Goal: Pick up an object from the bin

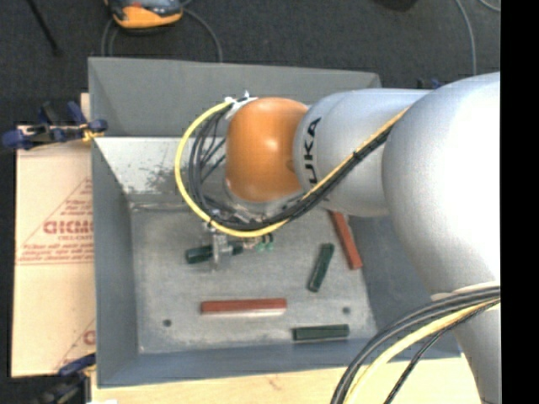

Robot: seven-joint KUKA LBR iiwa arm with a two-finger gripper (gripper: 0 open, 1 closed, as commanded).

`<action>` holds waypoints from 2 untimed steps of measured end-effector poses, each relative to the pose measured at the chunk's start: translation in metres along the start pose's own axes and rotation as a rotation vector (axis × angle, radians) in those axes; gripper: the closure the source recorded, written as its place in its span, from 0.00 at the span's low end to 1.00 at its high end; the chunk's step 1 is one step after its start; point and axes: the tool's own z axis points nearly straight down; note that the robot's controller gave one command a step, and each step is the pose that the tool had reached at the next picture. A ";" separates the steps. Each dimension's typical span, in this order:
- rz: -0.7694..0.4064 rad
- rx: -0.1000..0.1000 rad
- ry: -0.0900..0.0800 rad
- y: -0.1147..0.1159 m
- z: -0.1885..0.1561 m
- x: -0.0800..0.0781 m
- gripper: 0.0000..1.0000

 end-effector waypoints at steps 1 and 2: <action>0.024 0.000 0.006 0.001 -0.055 0.008 1.00; 0.038 0.001 0.000 0.005 -0.104 0.011 1.00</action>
Offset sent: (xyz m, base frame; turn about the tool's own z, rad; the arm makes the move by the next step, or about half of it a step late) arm -0.0148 0.0051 0.1129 0.0428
